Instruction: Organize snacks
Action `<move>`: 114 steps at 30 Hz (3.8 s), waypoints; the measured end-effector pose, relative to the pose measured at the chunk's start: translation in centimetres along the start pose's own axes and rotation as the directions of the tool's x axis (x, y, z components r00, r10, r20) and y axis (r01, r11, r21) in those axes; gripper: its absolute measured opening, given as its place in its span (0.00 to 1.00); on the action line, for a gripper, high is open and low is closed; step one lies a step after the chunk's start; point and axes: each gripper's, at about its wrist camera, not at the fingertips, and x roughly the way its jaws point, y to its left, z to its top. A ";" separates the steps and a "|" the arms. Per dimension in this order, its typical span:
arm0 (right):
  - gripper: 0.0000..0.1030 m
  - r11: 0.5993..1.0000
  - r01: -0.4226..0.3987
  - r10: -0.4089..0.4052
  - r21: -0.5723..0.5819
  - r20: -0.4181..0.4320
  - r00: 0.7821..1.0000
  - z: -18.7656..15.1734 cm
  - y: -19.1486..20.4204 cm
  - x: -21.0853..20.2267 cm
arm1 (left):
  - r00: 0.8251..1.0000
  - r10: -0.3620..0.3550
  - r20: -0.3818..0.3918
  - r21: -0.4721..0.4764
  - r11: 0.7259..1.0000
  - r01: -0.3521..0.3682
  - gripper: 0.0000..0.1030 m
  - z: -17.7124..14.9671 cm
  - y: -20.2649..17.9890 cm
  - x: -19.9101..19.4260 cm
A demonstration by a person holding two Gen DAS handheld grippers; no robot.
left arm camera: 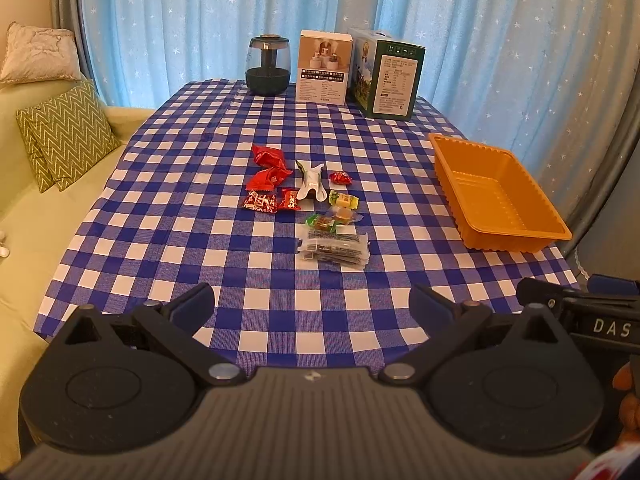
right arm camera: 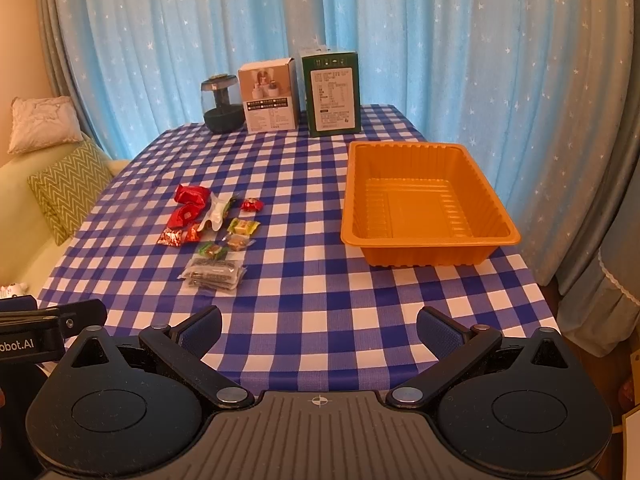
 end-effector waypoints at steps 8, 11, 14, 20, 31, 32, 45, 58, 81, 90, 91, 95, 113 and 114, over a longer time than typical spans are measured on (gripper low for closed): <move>1.00 1.000 0.001 -0.001 0.000 0.006 1.000 0.2 0.0 0.0 | 1.000 0.000 0.002 0.002 1.000 0.000 1.00 -0.1 0.0 -0.1; 1.00 1.000 0.002 -0.002 0.001 0.007 1.000 0.2 -0.1 -0.1 | 1.000 -0.002 0.003 0.005 1.000 0.002 1.00 0.0 0.1 -0.1; 1.00 1.000 0.000 0.000 0.001 0.006 1.000 0.1 -0.1 -0.1 | 1.000 -0.002 0.004 0.004 1.000 0.002 1.00 0.0 0.0 -0.1; 1.00 1.000 0.001 -0.001 0.000 0.006 1.000 0.2 -0.1 -0.1 | 1.000 0.002 0.005 0.006 1.000 -0.002 1.00 0.0 -0.1 -0.1; 1.00 1.000 -0.002 0.002 0.001 0.010 1.000 0.2 -0.1 -0.1 | 1.000 -0.003 0.008 0.008 1.000 0.003 1.00 0.1 -0.4 -0.3; 1.00 1.000 -0.002 0.002 0.000 0.010 1.000 0.2 -0.1 -0.1 | 1.000 -0.004 0.008 0.009 1.000 0.004 1.00 0.1 -0.4 -0.3; 1.00 1.000 -0.003 0.003 0.000 0.009 1.000 0.1 0.0 0.0 | 1.000 -0.004 0.010 0.011 1.000 0.004 1.00 0.1 -0.4 -0.3; 1.00 1.000 -0.013 0.013 -0.002 0.005 1.000 -0.1 -0.2 0.4 | 1.000 -0.009 0.005 0.010 1.000 0.009 1.00 -0.2 -0.1 -0.1; 0.88 0.811 -0.386 0.381 -0.440 -0.104 0.919 2.7 4.0 13.4 | 0.995 -0.069 -0.073 0.155 0.985 0.080 0.89 4.5 6.8 10.5; 0.65 0.664 -0.476 0.408 -0.576 -0.253 0.877 2.1 6.7 20.6 | 0.985 -0.111 -0.131 0.189 0.973 0.135 0.77 5.1 8.2 16.2; 0.64 0.646 -0.482 0.406 -0.592 -0.267 0.874 2.0 7.0 21.2 | 0.984 -0.116 -0.133 0.188 0.972 0.140 0.77 5.1 8.3 16.7; 0.61 0.576 -0.492 0.387 -0.653 -0.313 0.867 1.9 8.0 23.3 | 0.983 -0.126 -0.136 0.168 0.975 0.148 0.75 5.1 8.4 18.4; 0.38 0.707 -0.512 0.393 -0.488 -0.331 0.858 1.8 8.4 24.7 | 0.983 -0.148 -0.106 0.125 0.979 0.161 0.73 5.0 9.2 19.5; 0.38 0.706 -0.504 0.391 -0.497 -0.319 0.863 1.8 8.6 24.6 | 0.984 -0.148 -0.101 0.120 0.980 0.160 0.73 5.1 9.3 19.4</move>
